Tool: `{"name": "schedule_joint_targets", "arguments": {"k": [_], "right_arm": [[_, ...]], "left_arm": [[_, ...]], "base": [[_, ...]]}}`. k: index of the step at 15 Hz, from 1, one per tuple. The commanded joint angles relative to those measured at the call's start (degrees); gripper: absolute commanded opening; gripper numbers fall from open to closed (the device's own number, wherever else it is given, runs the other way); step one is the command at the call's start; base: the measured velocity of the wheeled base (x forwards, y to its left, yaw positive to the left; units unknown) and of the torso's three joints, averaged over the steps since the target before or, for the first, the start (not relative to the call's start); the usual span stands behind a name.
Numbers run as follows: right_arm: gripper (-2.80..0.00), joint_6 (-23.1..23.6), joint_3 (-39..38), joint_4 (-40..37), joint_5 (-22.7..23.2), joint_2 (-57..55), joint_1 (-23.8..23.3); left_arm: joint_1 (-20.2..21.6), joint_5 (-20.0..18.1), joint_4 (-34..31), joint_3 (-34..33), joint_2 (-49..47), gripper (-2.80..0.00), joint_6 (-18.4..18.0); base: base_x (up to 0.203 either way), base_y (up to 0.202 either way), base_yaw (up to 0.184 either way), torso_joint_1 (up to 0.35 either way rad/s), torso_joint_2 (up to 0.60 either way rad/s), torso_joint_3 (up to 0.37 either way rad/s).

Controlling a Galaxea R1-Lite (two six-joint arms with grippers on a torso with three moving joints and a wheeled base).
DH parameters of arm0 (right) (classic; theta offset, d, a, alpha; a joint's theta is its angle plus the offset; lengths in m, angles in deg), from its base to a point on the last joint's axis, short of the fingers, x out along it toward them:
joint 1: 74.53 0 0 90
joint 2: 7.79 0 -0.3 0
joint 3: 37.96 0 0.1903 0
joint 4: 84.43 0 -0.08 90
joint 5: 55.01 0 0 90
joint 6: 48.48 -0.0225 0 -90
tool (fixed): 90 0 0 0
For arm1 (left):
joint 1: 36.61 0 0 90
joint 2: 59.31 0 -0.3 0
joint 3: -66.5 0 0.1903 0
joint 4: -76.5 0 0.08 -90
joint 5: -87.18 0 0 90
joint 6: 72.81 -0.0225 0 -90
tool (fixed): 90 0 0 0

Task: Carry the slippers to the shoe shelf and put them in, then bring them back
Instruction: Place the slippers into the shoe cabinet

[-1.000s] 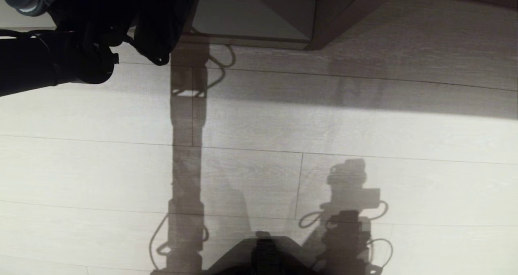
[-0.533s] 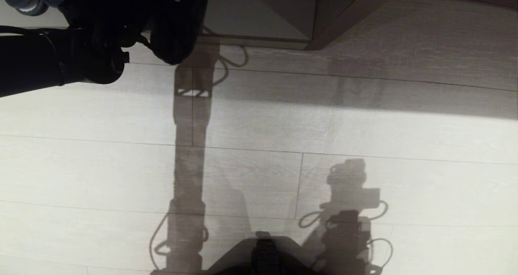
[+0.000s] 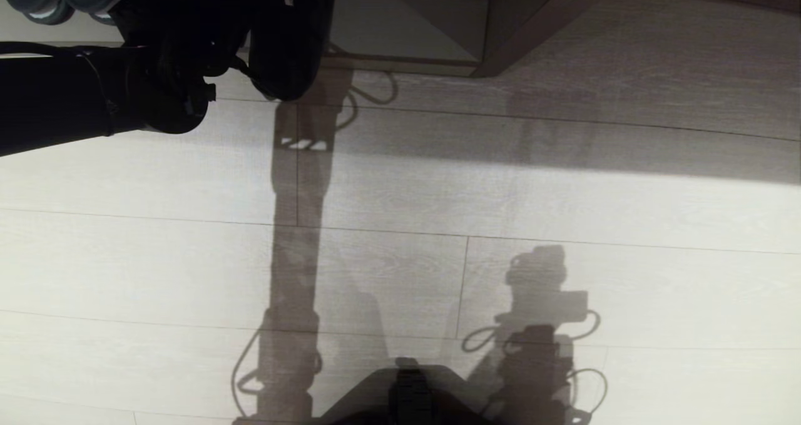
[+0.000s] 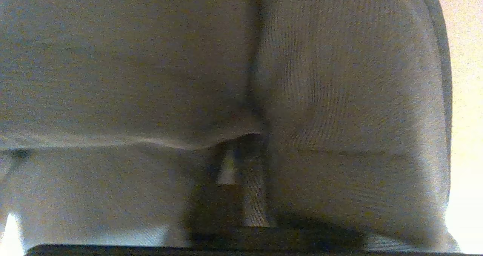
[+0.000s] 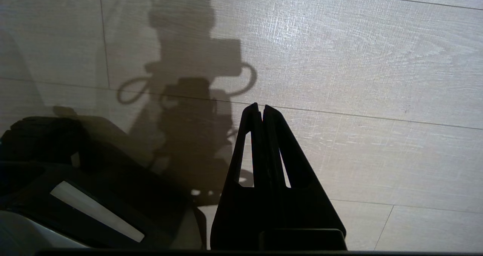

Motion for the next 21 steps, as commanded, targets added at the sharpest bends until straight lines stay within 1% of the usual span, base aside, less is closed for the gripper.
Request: {"name": "schedule_joint_targets", "arguments": {"k": [1, 13, 16, 19, 21], "right_arm": [[-2.80, 0.0, 0.0, 0.0, 0.0, 0.2, 0.0], [-2.80, 0.0, 0.0, 0.0, 0.0, 0.2, 0.0], [-2.80, 0.0, 0.0, 0.0, 0.0, 0.1, 0.0], [-2.80, 0.0, 0.0, 0.0, 0.0, 0.2, 0.0], [-2.80, 0.0, 0.0, 0.0, 0.0, 0.2, 0.0]], "left_arm": [[0.0, 0.2, 0.4, 0.1, -0.2, 0.00, -0.1], [0.1, 0.7, 0.1, -0.4, 1.7, 0.00, 0.4], [0.1, 1.7, 0.2, -4.4, 5.0, 0.00, 0.5], [0.1, 1.9, 0.9, -11.3, 8.7, 0.00, 1.8], [0.1, 1.9, 1.1, -13.2, 10.0, 0.00, 2.3]], "base": [[0.000, 0.000, 0.000, 0.000, 0.00, 0.000], [0.000, 0.000, 0.000, 0.000, 0.00, 0.000], [0.000, 0.000, 0.000, 0.000, 0.00, 0.000], [0.000, 0.000, 0.000, 0.000, 0.00, 0.000], [0.000, 0.000, 0.000, 0.000, 0.00, 0.000]]}}
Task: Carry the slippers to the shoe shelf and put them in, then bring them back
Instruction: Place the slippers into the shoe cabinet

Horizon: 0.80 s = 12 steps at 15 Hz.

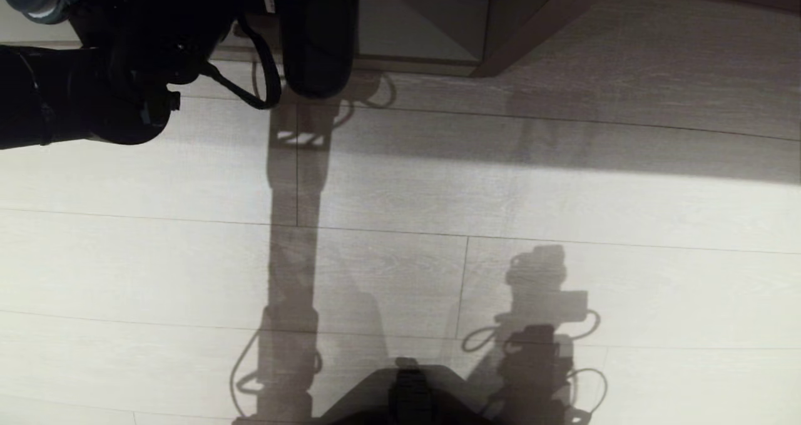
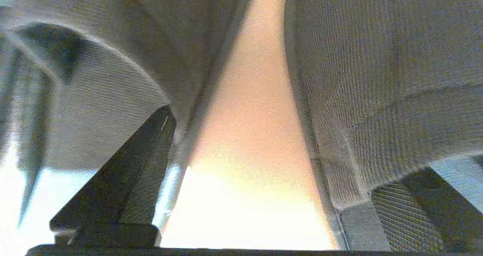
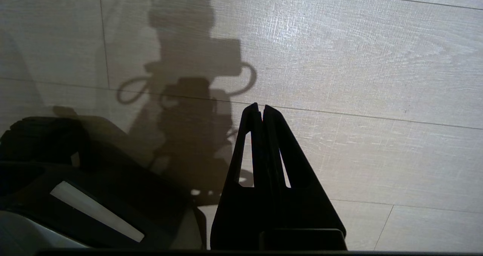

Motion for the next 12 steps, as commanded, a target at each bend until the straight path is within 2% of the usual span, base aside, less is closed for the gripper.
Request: {"name": "schedule_joint_targets", "arguments": {"k": [1, 5, 7, 12], "right_arm": [[-2.80, 0.0, 0.0, 0.0, 0.0, 0.2, 0.0], [-2.80, 0.0, 0.0, 0.0, 0.0, 0.1, 0.0], [-2.80, 0.0, 0.0, 0.0, 0.0, 0.2, 0.0], [-2.80, 0.0, 0.0, 0.0, 0.0, 0.2, 0.0]], "left_arm": [[0.0, 0.1, 0.3, -3.0, 3.4, 0.00, 0.0], [0.0, -0.1, 0.4, -7.7, 7.0, 0.00, 0.2], [0.0, -0.1, 0.4, -9.1, 7.9, 0.00, 1.7], [-0.1, 0.3, -0.7, 3.4, 2.4, 0.00, 2.9]], "base": [[0.000, 0.000, 0.000, 0.000, 0.00, 0.000], [0.000, 0.000, 0.000, 0.000, 0.00, 0.000], [0.000, 0.000, 0.000, 0.000, 0.00, 0.000], [0.000, 0.000, 0.000, 0.000, 0.00, 0.000]]}}
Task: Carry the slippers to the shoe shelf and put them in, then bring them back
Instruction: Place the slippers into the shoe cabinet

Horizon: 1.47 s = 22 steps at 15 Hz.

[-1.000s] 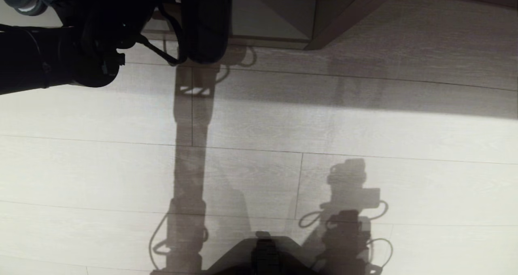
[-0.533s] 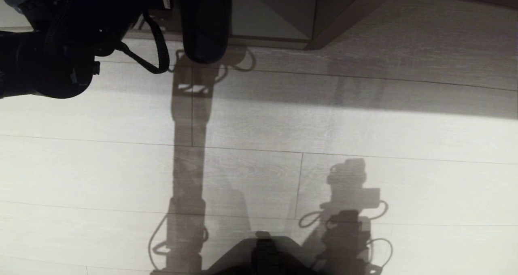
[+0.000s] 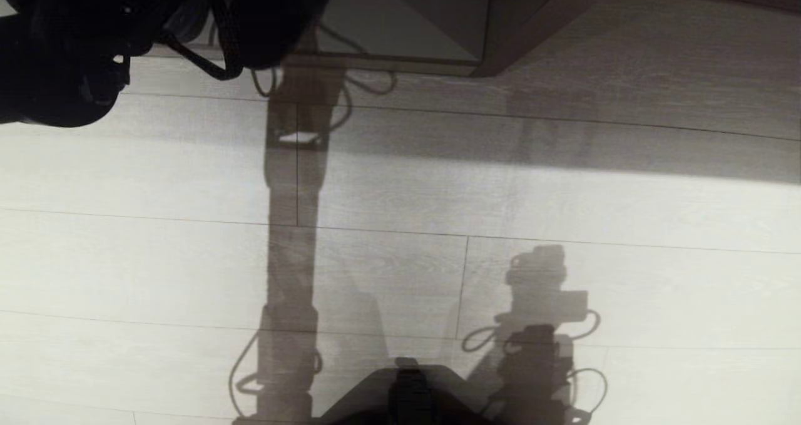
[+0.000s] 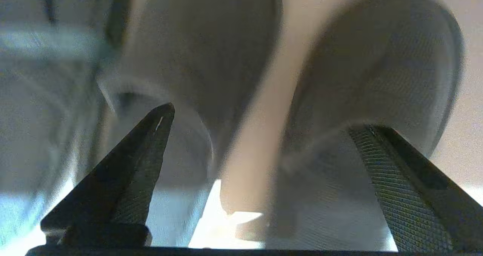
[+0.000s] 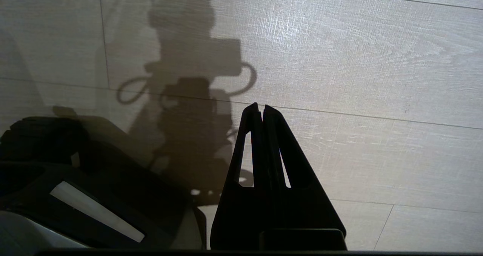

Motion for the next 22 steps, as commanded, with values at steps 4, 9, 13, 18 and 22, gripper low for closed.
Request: {"name": "schedule_joint_targets", "arguments": {"k": [4, 9, 13, 18, 22], "right_arm": [[-2.80, 0.0, 0.0, 0.0, 0.0, 0.2, 0.0], [-2.80, 0.0, 0.0, 0.0, 0.0, 0.2, 0.0], [-2.80, 0.0, 0.0, 0.0, 0.0, 0.2, 0.0], [-2.80, 0.0, 0.0, 0.0, 0.0, 0.2, 0.0], [-2.80, 0.0, 0.0, 0.0, 0.0, 0.2, 0.0]], "left_arm": [[-0.1, -0.1, -4.5, 7.4, 1.2, 0.00, 0.2], [-0.6, -0.5, -5.4, 2.4, 6.0, 0.00, 2.5], [-3.3, 0.2, -4.3, -4.1, 7.8, 0.00, 3.6], [-3.4, -0.3, -6.4, -11.3, 15.0, 0.00, 4.3], [-3.5, -4.1, -15.9, -22.7, 28.3, 0.00, 7.3]], "base": [[0.000, 0.000, 0.000, 0.000, 0.00, 0.000], [0.000, 0.000, 0.000, 0.000, 0.00, 0.000], [0.000, 0.000, 0.000, 0.000, 0.00, 0.000], [0.000, 0.000, 0.000, 0.000, 0.00, 0.000], [0.000, 0.000, 0.000, 0.000, 0.00, 0.000]]}}
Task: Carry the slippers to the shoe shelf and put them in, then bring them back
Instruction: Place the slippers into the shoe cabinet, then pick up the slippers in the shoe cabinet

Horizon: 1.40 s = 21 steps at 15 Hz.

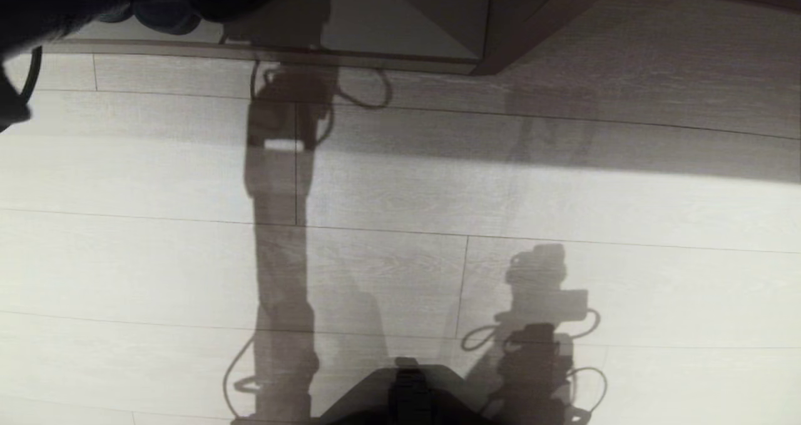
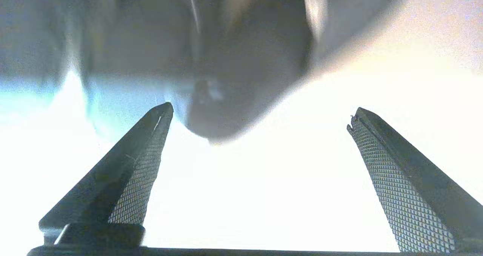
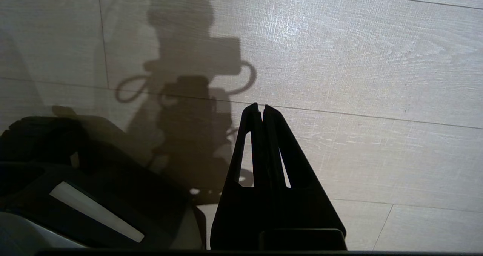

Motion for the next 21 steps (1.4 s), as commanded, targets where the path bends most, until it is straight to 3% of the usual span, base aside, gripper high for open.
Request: {"name": "schedule_joint_targets", "arguments": {"k": [1, 11, 15, 18, 21], "right_arm": [[-2.80, 0.0, 0.0, 0.0, 0.0, 0.2, 0.0], [-2.80, 0.0, 0.0, 0.0, 0.0, 0.2, 0.0], [-2.80, 0.0, 0.0, 0.0, 0.0, 0.2, 0.0], [-2.80, 0.0, 0.0, 0.0, 0.0, 0.2, 0.0], [-2.80, 0.0, 0.0, 0.0, 0.0, 0.2, 0.0]], "left_arm": [[-0.1, -2.2, -1.8, -6.7, 9.2, 0.00, 0.3], [0.0, -3.5, -3.1, -29.3, 19.1, 0.00, -2.0], [0.0, -3.3, -5.4, -32.8, 26.6, 0.00, -3.6], [0.0, -3.1, -16.0, -32.1, 34.5, 0.00, -4.3], [0.5, 0.2, -19.4, -31.9, 39.2, 0.00, -4.7]], "base": [[0.000, 0.000, 0.000, 0.000, 0.00, 0.000], [0.000, 0.000, 0.000, 0.000, 0.00, 0.000], [0.000, 0.000, 0.000, 0.000, 0.00, 0.000], [0.000, 0.000, 0.000, 0.000, 0.00, 0.000], [0.000, 0.000, 0.000, 0.000, 0.00, 0.000]]}}
